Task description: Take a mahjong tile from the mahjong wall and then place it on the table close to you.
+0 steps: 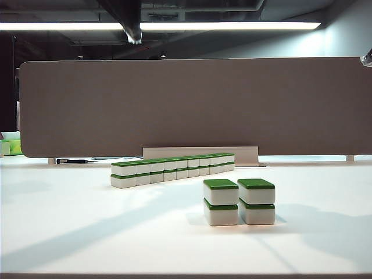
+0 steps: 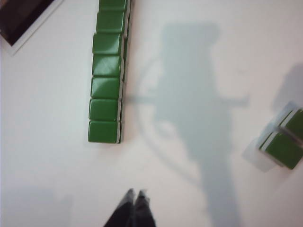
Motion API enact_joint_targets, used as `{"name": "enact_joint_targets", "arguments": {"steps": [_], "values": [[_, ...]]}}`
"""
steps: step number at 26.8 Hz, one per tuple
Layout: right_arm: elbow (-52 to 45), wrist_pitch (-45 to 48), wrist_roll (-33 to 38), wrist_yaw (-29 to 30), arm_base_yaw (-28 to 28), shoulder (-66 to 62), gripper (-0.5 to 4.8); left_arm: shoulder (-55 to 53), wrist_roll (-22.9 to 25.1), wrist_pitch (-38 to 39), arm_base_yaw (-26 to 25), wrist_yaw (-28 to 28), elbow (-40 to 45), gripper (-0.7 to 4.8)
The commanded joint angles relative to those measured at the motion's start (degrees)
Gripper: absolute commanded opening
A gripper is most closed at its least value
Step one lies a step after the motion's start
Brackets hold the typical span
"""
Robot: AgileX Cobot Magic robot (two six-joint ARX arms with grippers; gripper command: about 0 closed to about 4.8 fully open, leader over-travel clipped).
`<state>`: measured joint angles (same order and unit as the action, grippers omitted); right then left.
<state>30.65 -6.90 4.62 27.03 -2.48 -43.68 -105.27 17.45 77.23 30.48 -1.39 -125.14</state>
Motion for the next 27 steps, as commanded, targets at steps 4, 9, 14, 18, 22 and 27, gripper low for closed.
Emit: {"name": "enact_joint_targets", "arguments": {"steps": [4, 9, 14, 18, 22, 27], "values": [[0.33, 0.66, -0.13, 0.07, 0.07, 0.13, -0.01, 2.19, 1.29, -1.77, -2.32, -2.12, -0.17, -0.04], [0.33, 0.66, -0.13, 0.07, 0.07, 0.13, -0.01, 2.21, 2.08, -4.57, -3.78, -2.97, 0.11, -0.04], [0.33, 0.68, -0.15, 0.04, 0.07, 0.13, -0.01, 2.21, 1.97, -6.51, -5.60, -4.24, 0.17, -0.04], [0.33, 0.68, -0.15, 0.02, 0.04, 0.11, -0.01, 2.21, 1.81, -6.19, -6.62, -3.78, 0.17, -0.04], [0.33, 0.70, -0.15, 0.02, 0.07, 0.11, -0.01, 2.21, 1.33, -5.97, -7.30, -3.82, 0.17, -0.04], [0.33, 0.70, -0.15, 0.02, 0.07, 0.11, -0.01, 2.23, 1.14, -6.12, -7.30, -3.82, 0.17, -0.04]]}}
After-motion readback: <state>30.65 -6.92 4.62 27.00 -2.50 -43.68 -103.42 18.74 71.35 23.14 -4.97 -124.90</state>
